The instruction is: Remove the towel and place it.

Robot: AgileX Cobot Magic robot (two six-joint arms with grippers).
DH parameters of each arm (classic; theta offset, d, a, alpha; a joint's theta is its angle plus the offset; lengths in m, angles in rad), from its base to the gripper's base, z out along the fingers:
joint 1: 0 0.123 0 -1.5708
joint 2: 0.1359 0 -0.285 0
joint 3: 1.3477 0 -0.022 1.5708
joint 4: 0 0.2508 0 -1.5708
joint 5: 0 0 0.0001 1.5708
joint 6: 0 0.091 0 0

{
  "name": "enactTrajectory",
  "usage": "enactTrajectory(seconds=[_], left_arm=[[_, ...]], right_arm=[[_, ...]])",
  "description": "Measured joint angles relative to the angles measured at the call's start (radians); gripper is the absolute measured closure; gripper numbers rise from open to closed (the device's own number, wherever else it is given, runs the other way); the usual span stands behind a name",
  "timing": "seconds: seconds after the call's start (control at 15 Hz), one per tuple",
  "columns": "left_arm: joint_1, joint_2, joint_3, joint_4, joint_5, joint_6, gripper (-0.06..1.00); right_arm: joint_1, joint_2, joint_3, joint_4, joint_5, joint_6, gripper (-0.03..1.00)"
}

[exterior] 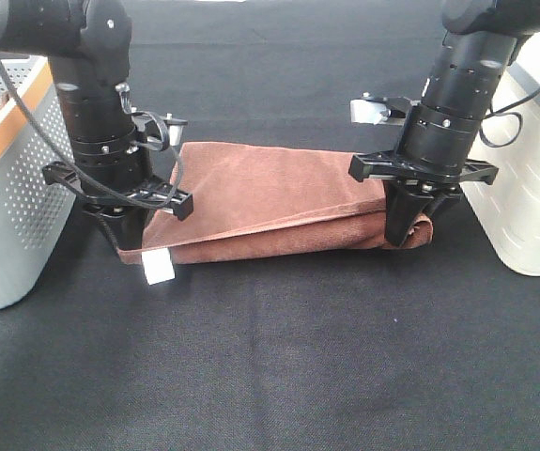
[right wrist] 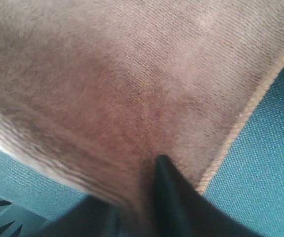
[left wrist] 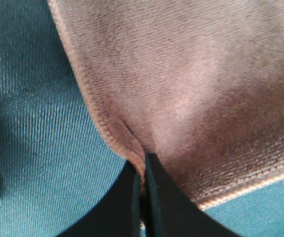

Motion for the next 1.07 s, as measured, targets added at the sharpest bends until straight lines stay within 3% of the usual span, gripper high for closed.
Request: enactTrajectory(seconds=[0.13, 0.2, 0.27, 0.33, 0.47, 0.6, 1.07], left_arm=[[0.0, -0.002, 0.0, 0.0, 0.001, 0.0, 0.86], [0.0, -0.002, 0.0, 0.0, 0.001, 0.0, 0.75], [0.0, -0.003, 0.0, 0.0, 0.001, 0.0, 0.6], [0.0, -0.003, 0.0, 0.0, 0.001, 0.0, 0.6], [0.0, -0.022, 0.0, 0.0, 0.004, 0.009, 0.29], [0.0, -0.049, 0.0, -0.015, 0.004, 0.028, 0.24], [0.0, -0.217, 0.0, -0.032, 0.005, 0.038, 0.24]], right_arm=[[0.0, 0.0, 0.0, -0.002, 0.0, 0.0, 0.48], [0.0, 0.0, 0.0, -0.002, 0.0, 0.0, 0.4], [0.0, 0.0, 0.0, -0.003, 0.0, 0.0, 0.36], [0.0, 0.0, 0.0, -0.003, 0.0, 0.0, 0.36], [0.0, -0.001, 0.0, -0.003, 0.0, 0.0, 0.34], [0.0, -0.022, 0.0, -0.002, -0.001, 0.0, 0.33], [0.0, -0.255, 0.0, 0.079, -0.001, 0.001, 0.33]])
